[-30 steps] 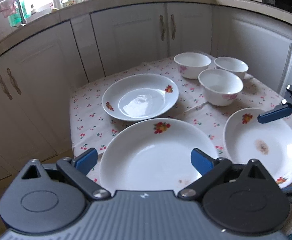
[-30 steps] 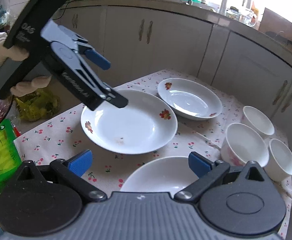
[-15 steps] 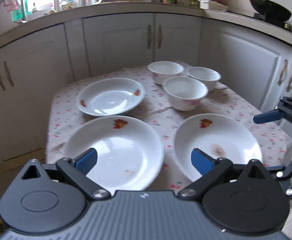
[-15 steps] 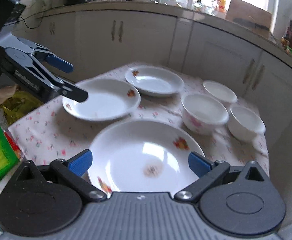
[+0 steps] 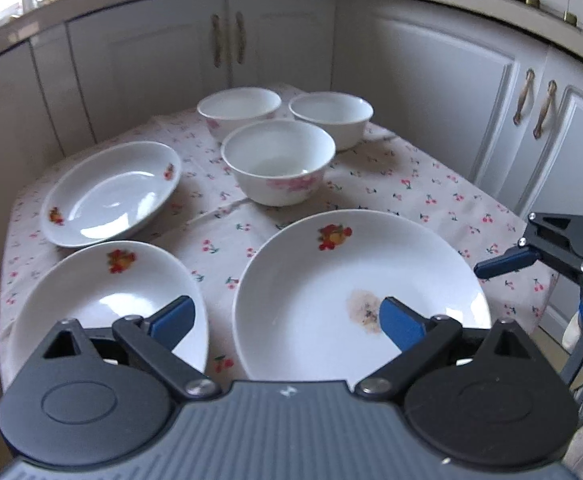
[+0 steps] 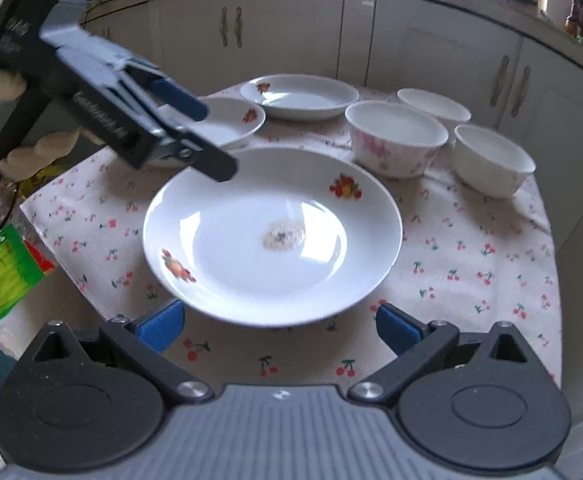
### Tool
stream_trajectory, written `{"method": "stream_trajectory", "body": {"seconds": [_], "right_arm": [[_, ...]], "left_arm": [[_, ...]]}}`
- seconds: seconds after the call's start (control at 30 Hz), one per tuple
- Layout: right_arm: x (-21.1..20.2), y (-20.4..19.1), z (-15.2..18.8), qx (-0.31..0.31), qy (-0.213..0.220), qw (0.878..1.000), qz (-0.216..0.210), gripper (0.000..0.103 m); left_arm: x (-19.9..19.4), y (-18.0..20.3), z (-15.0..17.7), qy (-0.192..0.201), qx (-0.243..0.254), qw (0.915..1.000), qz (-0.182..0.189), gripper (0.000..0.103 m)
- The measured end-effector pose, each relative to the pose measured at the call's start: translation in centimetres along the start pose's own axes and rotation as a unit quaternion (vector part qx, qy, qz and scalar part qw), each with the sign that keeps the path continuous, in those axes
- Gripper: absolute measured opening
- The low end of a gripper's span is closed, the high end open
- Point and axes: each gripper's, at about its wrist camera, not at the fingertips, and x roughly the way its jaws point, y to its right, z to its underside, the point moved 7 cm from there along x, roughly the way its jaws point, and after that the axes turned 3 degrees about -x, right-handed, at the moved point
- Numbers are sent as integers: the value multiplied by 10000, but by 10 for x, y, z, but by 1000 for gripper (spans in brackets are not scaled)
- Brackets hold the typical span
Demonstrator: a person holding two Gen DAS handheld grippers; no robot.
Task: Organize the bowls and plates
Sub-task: 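Carry the stained plate with the left tool over the other white plate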
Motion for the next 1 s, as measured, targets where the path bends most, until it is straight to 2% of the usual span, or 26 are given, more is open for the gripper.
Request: {"method": "stream_trajectory", "body": {"seconds": [0.23, 0.37, 0.53, 0.7, 1.0], "right_arm": [[12, 4, 4, -159, 75, 9998, -128, 103], [16, 6, 2, -287, 163, 9992, -231, 103], [20, 6, 2, -399, 179, 9983, -377, 97], [19, 3, 1, -568, 255, 9973, -391, 97], [21, 4, 1, -584, 290, 9970, -422, 97]], "left_arm": [[34, -2, -6, -391, 91, 9991, 108, 95], [45, -2, -13, -564, 179, 9980, 231, 90], [60, -3, -17, -919, 280, 9946, 386, 86], [66, 1, -20, -1231, 332, 9892, 724, 83], [68, 1, -20, -1461, 329, 9846, 898, 83]]}}
